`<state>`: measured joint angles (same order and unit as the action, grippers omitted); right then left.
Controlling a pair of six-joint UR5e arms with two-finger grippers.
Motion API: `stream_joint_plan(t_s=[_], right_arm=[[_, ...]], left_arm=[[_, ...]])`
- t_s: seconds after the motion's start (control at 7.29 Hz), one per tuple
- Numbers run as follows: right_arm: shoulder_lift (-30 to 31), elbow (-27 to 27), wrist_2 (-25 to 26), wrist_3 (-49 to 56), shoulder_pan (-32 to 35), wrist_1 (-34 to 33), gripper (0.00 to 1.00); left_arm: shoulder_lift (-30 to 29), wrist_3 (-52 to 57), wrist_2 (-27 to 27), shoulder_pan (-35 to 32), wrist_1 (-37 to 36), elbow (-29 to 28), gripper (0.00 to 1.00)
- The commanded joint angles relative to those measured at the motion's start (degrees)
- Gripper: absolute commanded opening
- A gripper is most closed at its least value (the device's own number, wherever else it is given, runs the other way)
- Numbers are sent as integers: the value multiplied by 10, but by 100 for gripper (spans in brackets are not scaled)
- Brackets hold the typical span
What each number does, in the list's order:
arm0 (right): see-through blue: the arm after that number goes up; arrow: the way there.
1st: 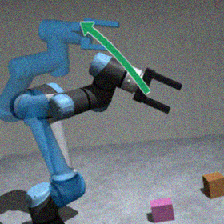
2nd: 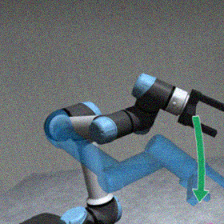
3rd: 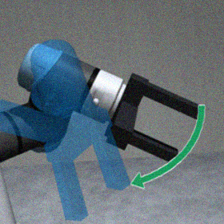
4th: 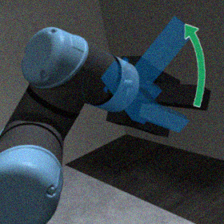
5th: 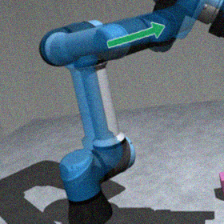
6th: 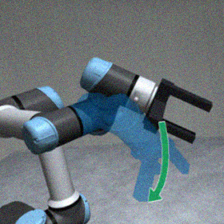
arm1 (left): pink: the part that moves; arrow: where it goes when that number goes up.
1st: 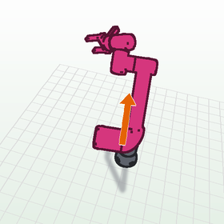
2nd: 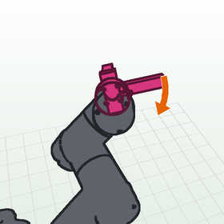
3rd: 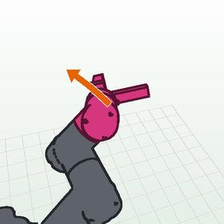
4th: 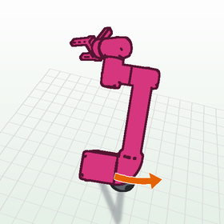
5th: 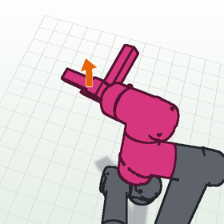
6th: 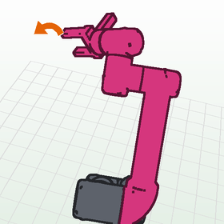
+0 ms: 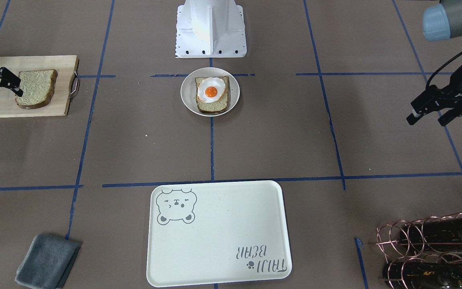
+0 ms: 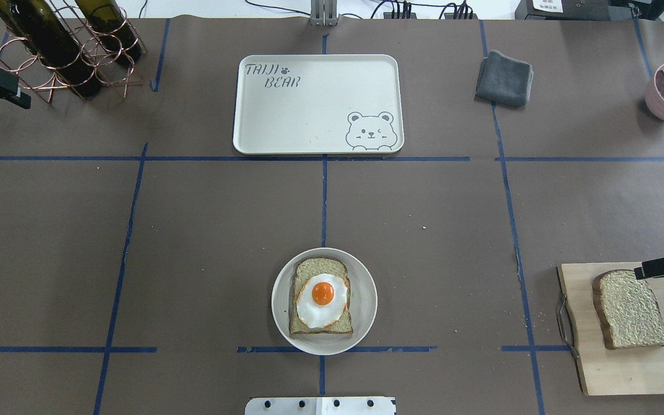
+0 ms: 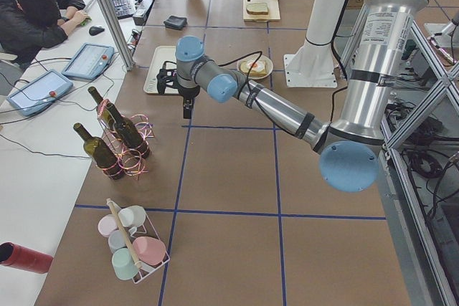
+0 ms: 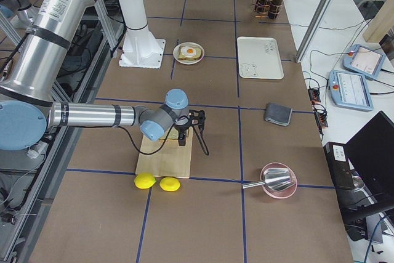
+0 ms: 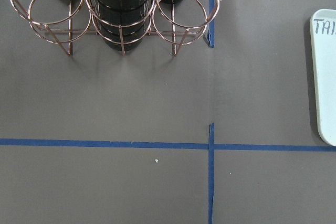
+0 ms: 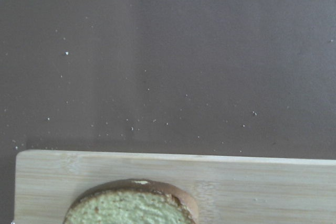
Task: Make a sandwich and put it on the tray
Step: 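Lower the right gripper and grasp the bread slice's edge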
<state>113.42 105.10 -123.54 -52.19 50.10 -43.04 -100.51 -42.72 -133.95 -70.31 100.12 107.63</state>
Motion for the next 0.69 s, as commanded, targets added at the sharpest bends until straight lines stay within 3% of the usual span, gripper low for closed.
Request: stream_joint_plan(t_s=[0.0, 0.55], right_arm=[[0, -4, 4, -11, -30, 8, 98], [38, -2, -3, -11, -44, 23, 85]], left_arm=[[-1, -4, 0, 2, -1, -1, 100], [-2, -4, 0, 2, -1, 1, 100]])
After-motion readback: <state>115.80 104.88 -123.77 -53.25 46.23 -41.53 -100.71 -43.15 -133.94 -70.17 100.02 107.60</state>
